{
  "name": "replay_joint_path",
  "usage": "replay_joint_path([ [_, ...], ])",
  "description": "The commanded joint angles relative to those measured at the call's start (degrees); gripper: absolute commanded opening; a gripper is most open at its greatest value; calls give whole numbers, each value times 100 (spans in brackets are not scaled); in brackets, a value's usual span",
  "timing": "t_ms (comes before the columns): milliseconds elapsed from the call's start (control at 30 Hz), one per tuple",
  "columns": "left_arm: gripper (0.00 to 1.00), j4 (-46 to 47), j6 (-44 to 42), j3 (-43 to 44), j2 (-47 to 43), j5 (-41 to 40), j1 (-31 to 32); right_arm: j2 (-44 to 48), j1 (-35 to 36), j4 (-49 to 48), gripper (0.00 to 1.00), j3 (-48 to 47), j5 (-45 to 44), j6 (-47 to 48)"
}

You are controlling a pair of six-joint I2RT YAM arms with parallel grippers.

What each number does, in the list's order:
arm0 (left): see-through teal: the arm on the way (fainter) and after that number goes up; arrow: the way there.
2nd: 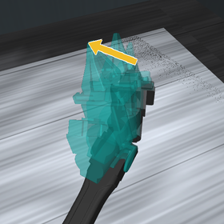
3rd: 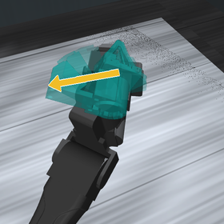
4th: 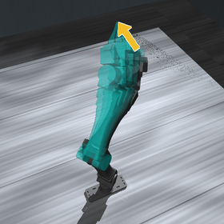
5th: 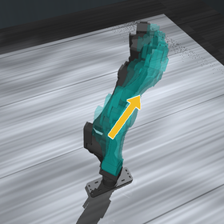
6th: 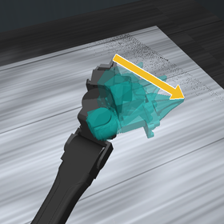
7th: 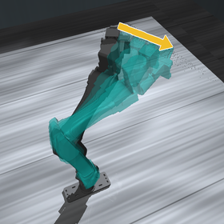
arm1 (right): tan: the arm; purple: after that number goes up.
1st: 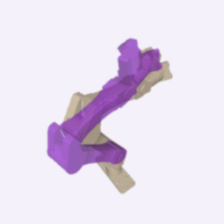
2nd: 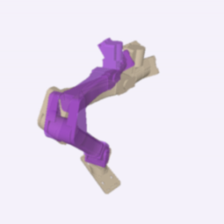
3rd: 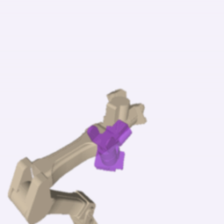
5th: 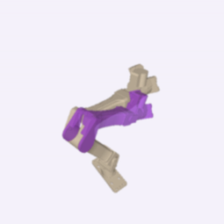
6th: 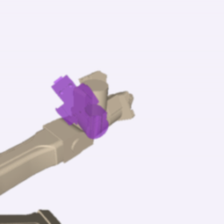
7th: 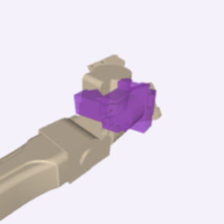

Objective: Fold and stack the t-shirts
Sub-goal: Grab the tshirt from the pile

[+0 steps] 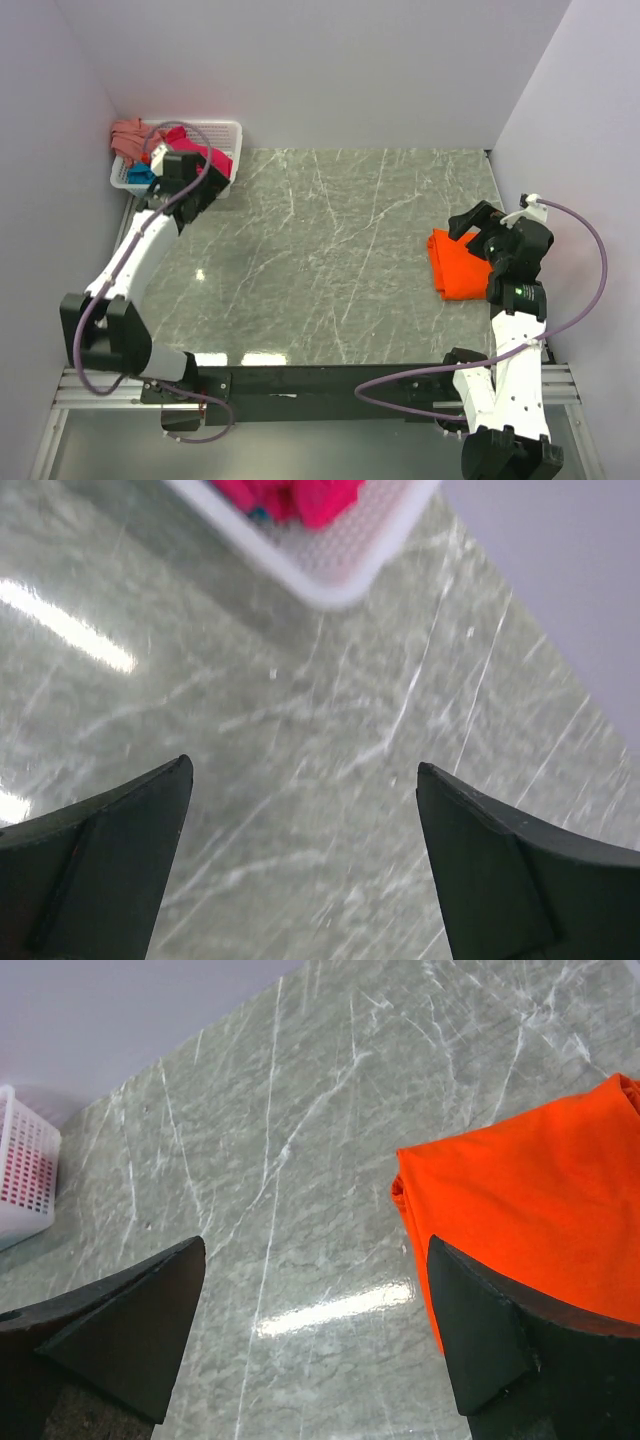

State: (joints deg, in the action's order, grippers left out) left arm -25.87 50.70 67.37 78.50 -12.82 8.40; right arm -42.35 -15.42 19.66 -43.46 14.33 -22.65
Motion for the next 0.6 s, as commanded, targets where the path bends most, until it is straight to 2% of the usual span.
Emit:
replay_joint_path([
  [0, 99, 451, -130, 905, 489, 315, -444, 121, -31, -331, 97, 66, -44, 7],
  [133, 100, 65, -358, 2146, 1552, 69, -1049, 192, -31, -287, 98, 22, 166, 86],
  [200, 99, -58, -472, 2917, 2273, 147, -1174, 201, -31, -462, 98, 179, 473, 95],
  [267, 99, -286, -683, 3464, 3028, 148, -1271, 131, -31, -455, 98, 180, 431, 68],
  [400, 100, -919, -1061, 5114, 4215, -62, -1289, -19, -31, -173, 98, 13, 316, 95],
  [500, 99, -1341, -1167, 5845, 4875, -186, -1289, -81, -40, -94, 97, -57, 316, 121],
  [567, 99, -1360, -1220, 5954, 5069, -186, -1280, -72, -31, -32, 97, -66, 202, 112],
])
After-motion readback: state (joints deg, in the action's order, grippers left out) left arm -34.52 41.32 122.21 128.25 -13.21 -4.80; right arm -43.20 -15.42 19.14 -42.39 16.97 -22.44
